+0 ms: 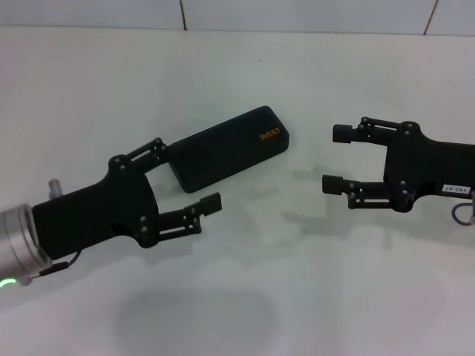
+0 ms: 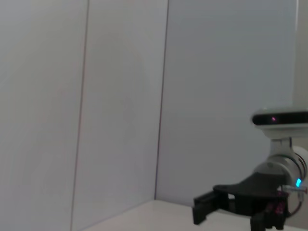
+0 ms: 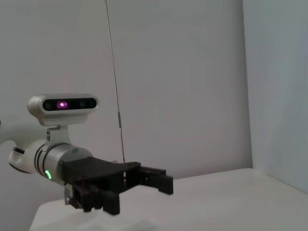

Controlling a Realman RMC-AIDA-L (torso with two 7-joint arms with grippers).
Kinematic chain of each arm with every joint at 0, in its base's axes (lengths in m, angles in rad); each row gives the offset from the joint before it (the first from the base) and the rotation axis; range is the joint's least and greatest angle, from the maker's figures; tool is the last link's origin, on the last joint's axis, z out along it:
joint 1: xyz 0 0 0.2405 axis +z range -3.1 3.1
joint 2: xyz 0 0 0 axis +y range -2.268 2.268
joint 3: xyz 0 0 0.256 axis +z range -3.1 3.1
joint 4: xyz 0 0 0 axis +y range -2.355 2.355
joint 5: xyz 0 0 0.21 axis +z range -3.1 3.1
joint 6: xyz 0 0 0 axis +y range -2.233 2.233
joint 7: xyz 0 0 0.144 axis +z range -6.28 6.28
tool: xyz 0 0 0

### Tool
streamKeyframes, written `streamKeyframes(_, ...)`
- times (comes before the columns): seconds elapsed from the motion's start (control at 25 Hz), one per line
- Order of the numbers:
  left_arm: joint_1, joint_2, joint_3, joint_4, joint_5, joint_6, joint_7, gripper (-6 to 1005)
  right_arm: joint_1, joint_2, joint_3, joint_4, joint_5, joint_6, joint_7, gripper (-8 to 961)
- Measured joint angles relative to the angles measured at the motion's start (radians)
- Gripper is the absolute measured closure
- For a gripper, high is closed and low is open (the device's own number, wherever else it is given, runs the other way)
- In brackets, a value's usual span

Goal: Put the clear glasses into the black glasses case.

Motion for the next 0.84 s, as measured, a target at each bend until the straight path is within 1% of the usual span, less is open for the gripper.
streamKeyframes(0.04,-0.002,0.0,0.0,0.0,0.012,0.0,-0.002,124,0.0,0.0,-0.001,0.001,0.0,0.0,-0.001,398)
streamKeyframes(0.24,-0.008,0.003,-0.001,0.001,0.028,0.001,-0.008,124,0.0,0.0,-0.002,0.003,-0.005,-0.002,-0.007,193)
streamKeyframes(0.44,-0.008,0.005,-0.001,0.001,0.03,0.002,-0.01,124,-0.002,-0.001,-0.024,0.005,-0.007,0.002,-0.017,69)
streamKeyframes(0.64,-0.008,0.005,-0.001,0.001,0.031,0.002,-0.01,124,-0.002,0.001,-0.057,0.006,-0.003,0.017,-0.043,69)
streamKeyframes(0.84,-0.007,0.005,-0.001,0.001,0.031,0.002,-0.014,124,-0.003,0.0,-0.062,0.006,0.0,0.018,-0.048,69)
